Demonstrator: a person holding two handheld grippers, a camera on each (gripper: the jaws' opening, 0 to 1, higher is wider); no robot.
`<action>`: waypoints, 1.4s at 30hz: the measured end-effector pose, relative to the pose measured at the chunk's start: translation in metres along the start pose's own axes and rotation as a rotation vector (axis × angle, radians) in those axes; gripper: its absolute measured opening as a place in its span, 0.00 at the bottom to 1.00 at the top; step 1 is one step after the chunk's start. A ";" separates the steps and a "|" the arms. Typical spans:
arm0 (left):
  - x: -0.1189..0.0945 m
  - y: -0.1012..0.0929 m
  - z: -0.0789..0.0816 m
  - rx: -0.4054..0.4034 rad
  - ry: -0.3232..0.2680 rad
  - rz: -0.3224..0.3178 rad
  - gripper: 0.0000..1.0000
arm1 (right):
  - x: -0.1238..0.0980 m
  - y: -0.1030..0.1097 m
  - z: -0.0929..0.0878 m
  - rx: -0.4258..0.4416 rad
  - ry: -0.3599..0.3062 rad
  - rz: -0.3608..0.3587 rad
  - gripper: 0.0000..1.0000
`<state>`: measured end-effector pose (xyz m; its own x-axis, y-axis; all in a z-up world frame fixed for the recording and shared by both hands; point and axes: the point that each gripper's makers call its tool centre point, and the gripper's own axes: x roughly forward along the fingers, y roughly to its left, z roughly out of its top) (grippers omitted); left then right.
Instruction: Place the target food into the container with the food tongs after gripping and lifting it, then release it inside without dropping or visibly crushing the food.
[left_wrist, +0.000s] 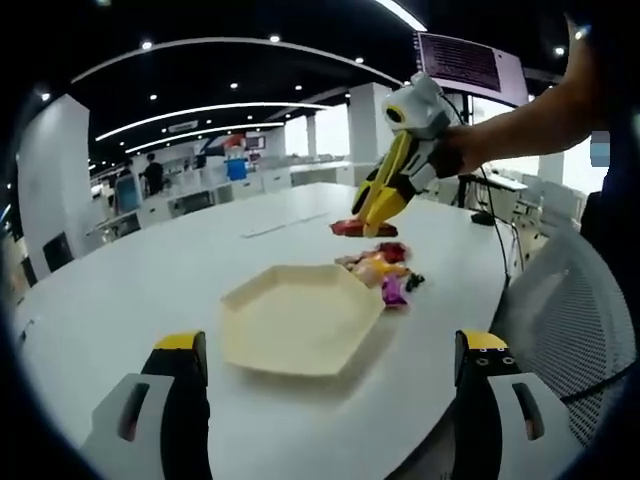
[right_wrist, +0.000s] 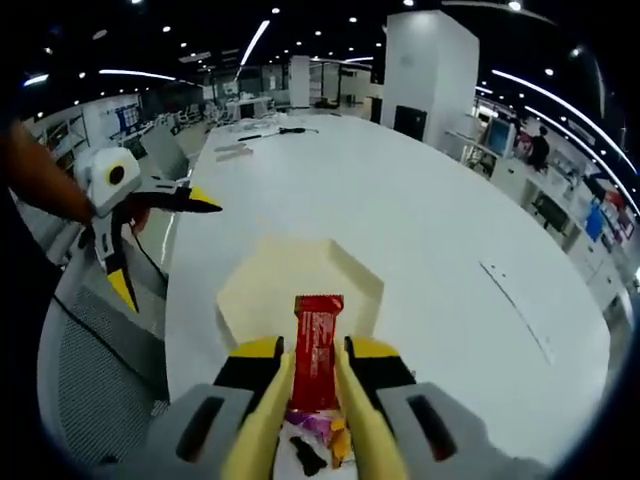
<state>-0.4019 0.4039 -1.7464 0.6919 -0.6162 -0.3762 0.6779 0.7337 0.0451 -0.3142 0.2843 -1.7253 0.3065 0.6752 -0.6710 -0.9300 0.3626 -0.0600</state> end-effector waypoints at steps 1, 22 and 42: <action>0.000 0.000 -0.001 0.000 0.001 0.000 0.99 | 0.002 0.001 0.002 -0.004 0.001 0.002 0.23; 0.001 -0.003 -0.007 -0.019 0.034 -0.014 0.99 | 0.053 0.032 0.040 -0.073 0.006 0.086 0.23; 0.002 -0.006 -0.007 -0.014 0.045 -0.020 0.99 | 0.052 0.024 0.043 -0.073 -0.022 0.065 0.27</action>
<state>-0.4059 0.4004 -1.7543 0.6662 -0.6178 -0.4178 0.6879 0.7254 0.0241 -0.3118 0.3555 -1.7297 0.2484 0.7099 -0.6590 -0.9602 0.2703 -0.0707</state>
